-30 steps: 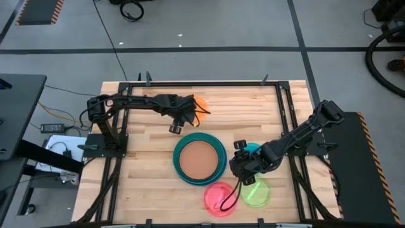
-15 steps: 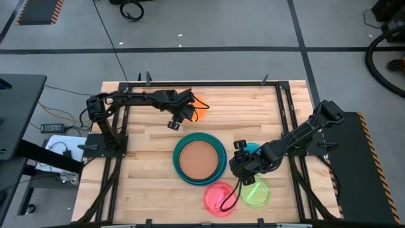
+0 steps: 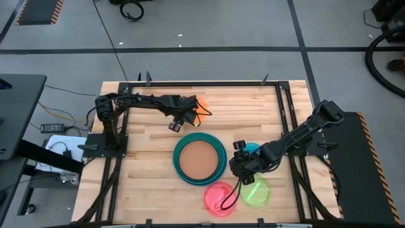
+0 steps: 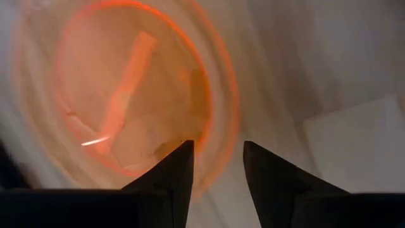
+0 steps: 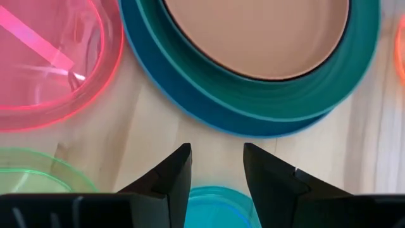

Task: Stack plastic plates
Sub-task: Stack the orange transparent plate on top of the brown plate

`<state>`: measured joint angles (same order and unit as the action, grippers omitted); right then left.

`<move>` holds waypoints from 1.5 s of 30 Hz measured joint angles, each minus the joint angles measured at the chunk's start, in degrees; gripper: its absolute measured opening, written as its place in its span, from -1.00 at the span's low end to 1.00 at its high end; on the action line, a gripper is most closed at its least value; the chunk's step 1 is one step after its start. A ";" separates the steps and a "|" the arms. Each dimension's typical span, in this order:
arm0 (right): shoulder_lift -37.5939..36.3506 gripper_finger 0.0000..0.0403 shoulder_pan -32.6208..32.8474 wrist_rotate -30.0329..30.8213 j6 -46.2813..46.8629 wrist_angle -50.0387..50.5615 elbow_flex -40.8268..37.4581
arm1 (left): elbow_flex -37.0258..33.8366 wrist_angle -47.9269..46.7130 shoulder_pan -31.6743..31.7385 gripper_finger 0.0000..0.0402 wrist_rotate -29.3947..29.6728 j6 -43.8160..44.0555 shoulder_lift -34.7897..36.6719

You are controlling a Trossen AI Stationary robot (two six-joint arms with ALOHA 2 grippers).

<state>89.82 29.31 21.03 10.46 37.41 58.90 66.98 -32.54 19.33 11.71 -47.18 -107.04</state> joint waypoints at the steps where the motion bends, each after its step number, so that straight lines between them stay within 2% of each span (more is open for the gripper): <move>1: 0.00 -0.24 -0.16 -0.06 0.00 -0.58 -0.46 | 0.02 0.37 0.02 -0.28 0.19 -0.02 0.00; 15: 0.02 -0.24 -0.87 -1.28 -0.60 -5.84 -3.35 | 0.20 0.13 0.02 -0.33 -0.23 -2.99 -3.02; 18: 0.02 -0.24 -0.85 -1.18 -1.21 -7.31 -3.32 | 0.15 0.09 0.02 -0.45 -0.30 -2.98 -3.06; 25: 0.02 -0.24 -0.85 -0.96 -2.71 -9.48 -3.32 | 0.15 0.18 -0.01 -0.94 -0.07 -2.80 -3.17; 30: 0.02 -0.24 -0.85 -0.96 -2.92 -7.44 -3.32 | 0.80 -3.00 -1.16 -0.97 1.75 1.13 -2.25; 37: -0.81 -0.24 -0.70 1.31 -0.68 -1.50 -2.62 | 1.19 -5.32 -5.74 -0.99 4.16 6.37 4.79; 45: -4.68 -0.24 -0.54 6.60 4.29 2.44 -3.41 | 1.25 -5.84 -16.07 -0.99 4.53 13.81 9.53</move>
<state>85.14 28.77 27.63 14.75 39.85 55.49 68.23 -38.38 3.26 16.24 -33.37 -97.52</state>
